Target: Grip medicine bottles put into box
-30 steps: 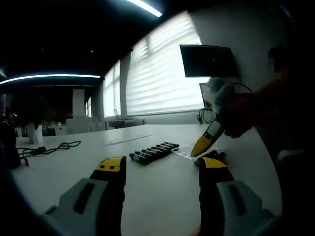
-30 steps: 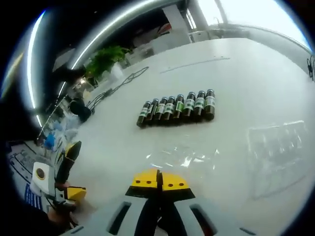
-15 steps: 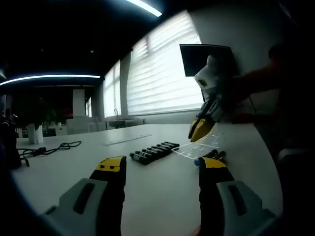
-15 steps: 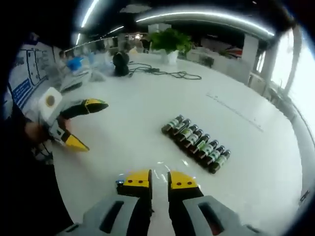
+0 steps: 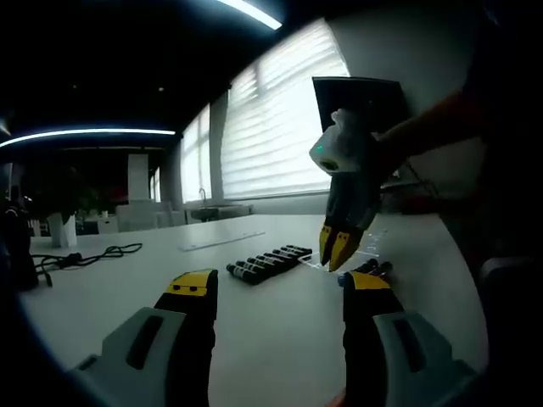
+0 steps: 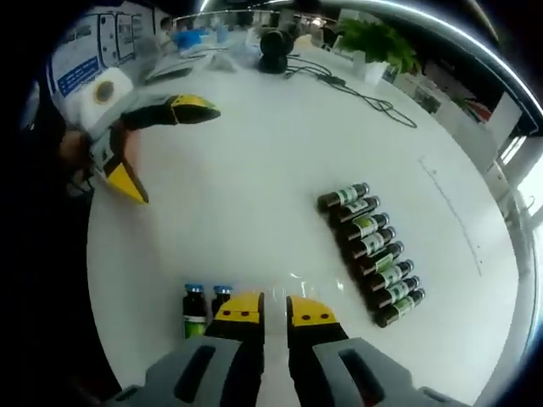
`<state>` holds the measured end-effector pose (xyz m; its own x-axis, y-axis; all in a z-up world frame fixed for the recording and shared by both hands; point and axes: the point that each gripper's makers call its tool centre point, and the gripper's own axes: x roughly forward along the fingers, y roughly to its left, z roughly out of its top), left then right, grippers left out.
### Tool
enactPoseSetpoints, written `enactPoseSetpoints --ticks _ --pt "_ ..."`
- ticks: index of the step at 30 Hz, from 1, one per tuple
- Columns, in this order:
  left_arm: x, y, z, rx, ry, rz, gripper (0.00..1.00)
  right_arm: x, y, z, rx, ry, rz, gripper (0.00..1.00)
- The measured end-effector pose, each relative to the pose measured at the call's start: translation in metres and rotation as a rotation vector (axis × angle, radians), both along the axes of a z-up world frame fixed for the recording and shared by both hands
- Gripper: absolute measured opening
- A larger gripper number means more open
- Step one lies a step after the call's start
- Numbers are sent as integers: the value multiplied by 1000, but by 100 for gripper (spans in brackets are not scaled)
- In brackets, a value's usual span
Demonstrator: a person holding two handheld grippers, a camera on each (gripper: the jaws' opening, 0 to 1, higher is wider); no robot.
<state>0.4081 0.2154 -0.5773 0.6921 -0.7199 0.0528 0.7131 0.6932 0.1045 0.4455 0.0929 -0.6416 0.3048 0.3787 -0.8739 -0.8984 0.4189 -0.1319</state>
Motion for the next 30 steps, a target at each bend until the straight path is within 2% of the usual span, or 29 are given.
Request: enactPoseSetpoints --ticks 2,4,6,8,11,13,15,17,18,22,24,28,30 --pt "0 0 0 -1 0 -3 52 -2 -1 -5 -15 34 -39 6" --pt "-1 -1 0 -5 1 -6 52 0 1 -5 -6 39 -67 3" --pt "-1 0 1 -9 2 -7 52 -1 2 -6 11 72 -130 2" --pt "-1 0 2 -13 3 -8 52 0 2 -6 9 68 -135 2" --pt "-1 0 2 -21 4 -10 52 2 -2 -7 0 75 -204 1" --pt "-2 0 3 -25 4 -12 52 2 -3 -7 25 114 -289 1" --pt "-2 0 3 -29 5 -14 52 5 -8 -7 30 120 -378 1" --pt "-2 0 4 -31 6 -15 52 8 -11 -8 22 115 -431 1" --pt "-2 0 4 -34 5 -16 52 8 -15 -8 22 132 -497 0" --pt "-3 1 6 -42 4 -20 52 11 -21 -8 62 180 -687 1" --pt "-4 0 6 -47 5 -24 52 11 -21 -9 107 209 -782 1" --pt "-6 -1 8 -54 5 -38 52 8 -26 -9 116 244 -894 1" --pt "-8 -1 8 -55 3 -45 52 7 -28 -9 109 242 -934 1"
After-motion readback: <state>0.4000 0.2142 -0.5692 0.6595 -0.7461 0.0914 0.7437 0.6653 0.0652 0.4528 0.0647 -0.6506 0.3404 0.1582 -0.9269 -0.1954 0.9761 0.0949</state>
